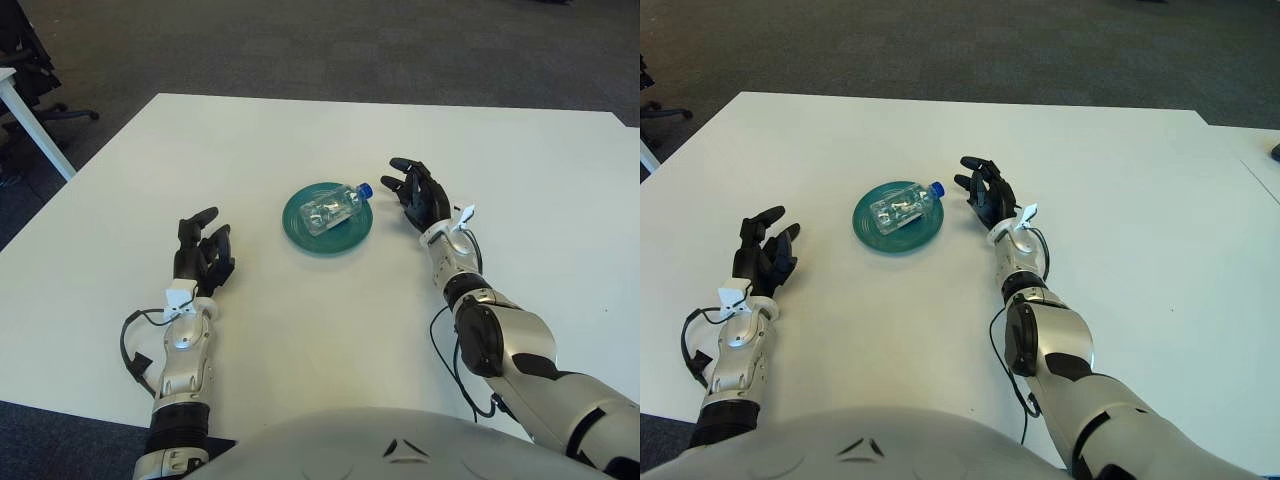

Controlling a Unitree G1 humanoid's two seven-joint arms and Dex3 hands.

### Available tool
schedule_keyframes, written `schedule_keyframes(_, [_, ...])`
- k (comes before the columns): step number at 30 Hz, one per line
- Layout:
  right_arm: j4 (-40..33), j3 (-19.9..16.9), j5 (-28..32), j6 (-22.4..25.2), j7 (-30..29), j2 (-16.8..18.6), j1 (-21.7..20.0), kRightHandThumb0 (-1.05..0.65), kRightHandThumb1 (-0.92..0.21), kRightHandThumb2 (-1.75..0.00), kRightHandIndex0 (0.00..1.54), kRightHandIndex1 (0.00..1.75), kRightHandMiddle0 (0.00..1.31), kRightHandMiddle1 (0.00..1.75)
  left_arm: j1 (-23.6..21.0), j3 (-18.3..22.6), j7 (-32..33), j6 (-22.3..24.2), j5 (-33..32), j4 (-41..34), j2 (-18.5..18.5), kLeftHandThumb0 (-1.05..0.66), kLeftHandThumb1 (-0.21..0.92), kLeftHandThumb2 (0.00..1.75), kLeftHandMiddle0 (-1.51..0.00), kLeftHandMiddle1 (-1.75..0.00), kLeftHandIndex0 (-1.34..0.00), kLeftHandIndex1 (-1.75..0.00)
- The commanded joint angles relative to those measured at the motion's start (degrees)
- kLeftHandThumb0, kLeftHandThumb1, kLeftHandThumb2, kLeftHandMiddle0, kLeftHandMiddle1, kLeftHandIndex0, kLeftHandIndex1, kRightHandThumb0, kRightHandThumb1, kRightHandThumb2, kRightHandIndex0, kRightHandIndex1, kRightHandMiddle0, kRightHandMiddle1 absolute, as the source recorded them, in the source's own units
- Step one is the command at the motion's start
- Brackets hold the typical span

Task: Put the bottle into the plate.

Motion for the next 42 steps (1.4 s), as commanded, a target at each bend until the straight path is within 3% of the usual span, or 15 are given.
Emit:
schedule_keyframes(1, [0.21, -1.41, 1.69, 2.00, -0.23, -1.03, 0.47, -0.65, -0.90, -0.63, 0.53, 1.05, 0.23, 1.19, 1.09, 0.49, 0.06, -0.25, 0.27, 0.93, 0.27, -0.70, 0.92, 0.66, -0.41, -0.50, -0.09, -1.01])
schedule_keyframes(8, [1.01, -3.04, 2.57, 3.83, -1.24, -0.31, 2.85, -0.65, -0.92, -0.62, 0.53, 1.05, 0.25, 1.20, 0.82, 1.18, -0.12, -3.01, -1.06, 2.30, -0.89, -0.71, 0.92, 0.66, -0.45, -0.55, -0.11, -1.03])
schedule_keyframes(14, [0.84, -1.76, 1.09, 3.19, -3.96, 1.05, 4.07, -0.62, -0.91, -0.63, 0.54, 1.06, 0.26, 1.20, 0.11, 1.18, -1.04, -4.99, -2.43, 4.28, -1.33, -0.70, 0.92, 0.61, -0.49, -0.65, -0.20, -1.07])
schedule_keyframes(20, [0.33, 0.77, -1.40, 2.15, -7.20, 1.92, 4.44, -0.57, -0.83, -0.70, 0.55, 1.09, 0.22, 1.19, -0.30, 1.22, -1.41, -5.83, -3.52, 4.81, -1.66, -0.66, 0.92, 0.56, -0.53, -0.74, -0.28, -1.09])
schedule_keyframes(26, [0.69, 3.29, -3.97, 2.30, -9.90, 2.51, 4.29, -0.47, -0.73, -0.79, 0.55, 1.11, 0.20, 1.18, 0.20, 1.14, -1.15, -4.99, -4.11, 3.90, -2.28, -0.64, 0.92, 0.56, -0.54, -0.78, -0.29, -1.10])
schedule_keyframes(42, [2.46, 5.61, -6.62, 0.33, -10.26, 3.90, 5.57, -0.41, -0.68, -0.84, 0.59, 1.23, 0.18, 1.21, 1.81, 2.41, -1.66, -2.49, -5.33, 3.26, -1.88, -0.63, 0.92, 0.51, -0.52, -0.86, -0.27, -1.12])
